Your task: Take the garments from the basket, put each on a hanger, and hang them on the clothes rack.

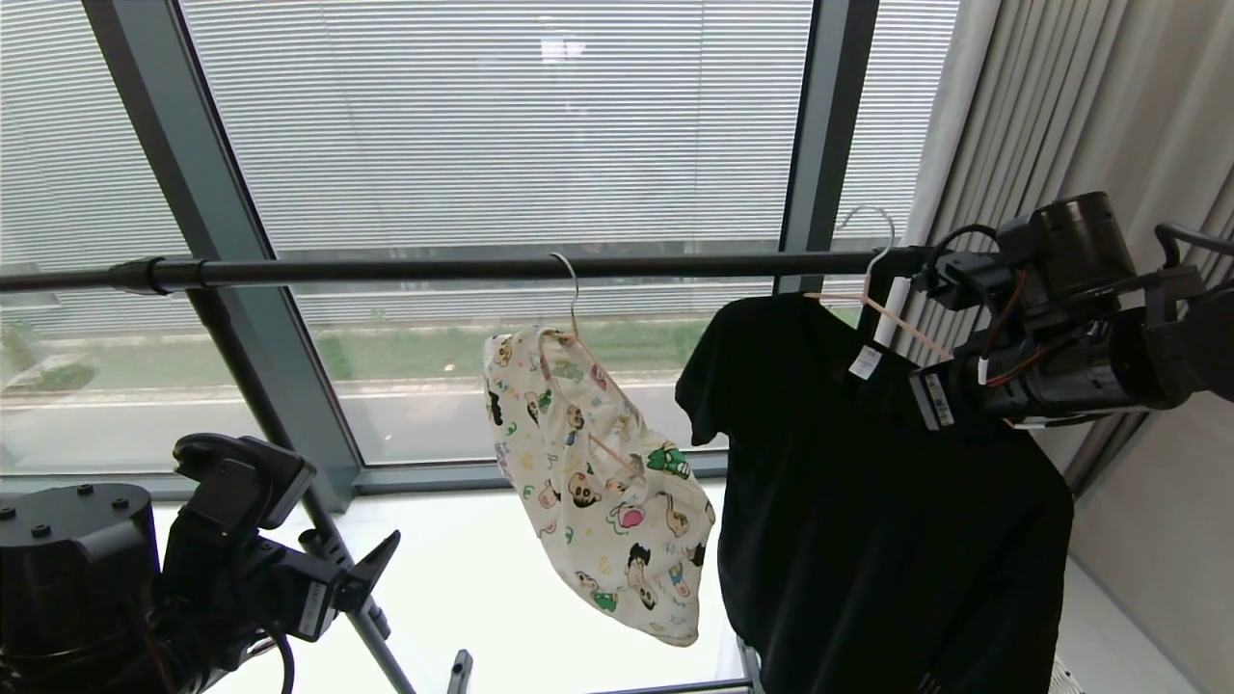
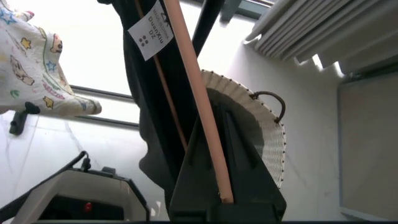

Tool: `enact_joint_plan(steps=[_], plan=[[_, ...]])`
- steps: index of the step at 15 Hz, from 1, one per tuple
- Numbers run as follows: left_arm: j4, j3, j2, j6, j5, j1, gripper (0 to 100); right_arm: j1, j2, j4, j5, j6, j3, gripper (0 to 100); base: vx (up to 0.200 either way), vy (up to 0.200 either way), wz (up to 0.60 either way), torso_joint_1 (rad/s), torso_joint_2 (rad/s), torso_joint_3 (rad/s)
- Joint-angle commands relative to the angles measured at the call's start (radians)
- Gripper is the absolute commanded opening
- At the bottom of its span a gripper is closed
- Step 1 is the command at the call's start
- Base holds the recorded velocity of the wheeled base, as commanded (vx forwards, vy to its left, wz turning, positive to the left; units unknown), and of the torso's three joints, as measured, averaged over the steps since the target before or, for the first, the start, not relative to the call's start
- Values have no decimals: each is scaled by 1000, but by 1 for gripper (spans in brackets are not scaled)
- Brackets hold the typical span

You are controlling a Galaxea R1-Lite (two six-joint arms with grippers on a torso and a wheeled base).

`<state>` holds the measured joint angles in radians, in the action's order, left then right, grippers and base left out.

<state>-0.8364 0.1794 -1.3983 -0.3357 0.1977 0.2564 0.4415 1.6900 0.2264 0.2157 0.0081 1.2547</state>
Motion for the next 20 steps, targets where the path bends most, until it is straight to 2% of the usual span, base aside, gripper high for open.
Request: enact_joint_plan(steps=[1,6,9,12,20], plan=[[0,0,5,0,0,1,100,3,4,1,1,0,0,0,0,0,0,0,0,0],[0,-3,7,0,0,4,100,6,57,-1,1,-2,20,0,0,0,0,0,0,0],[0,-3,19,-2,0,7,100,6,125,-1,1,-2,84,0,0,0,0,0,0,0],[0,-15,44,-2,2,52,100,3,186,2,1,-2,150,0,0,0,0,0,0,0],[0,-15,42,-2,2,64,100,5,211,4,1,-2,149,0,0,0,0,0,0,0]])
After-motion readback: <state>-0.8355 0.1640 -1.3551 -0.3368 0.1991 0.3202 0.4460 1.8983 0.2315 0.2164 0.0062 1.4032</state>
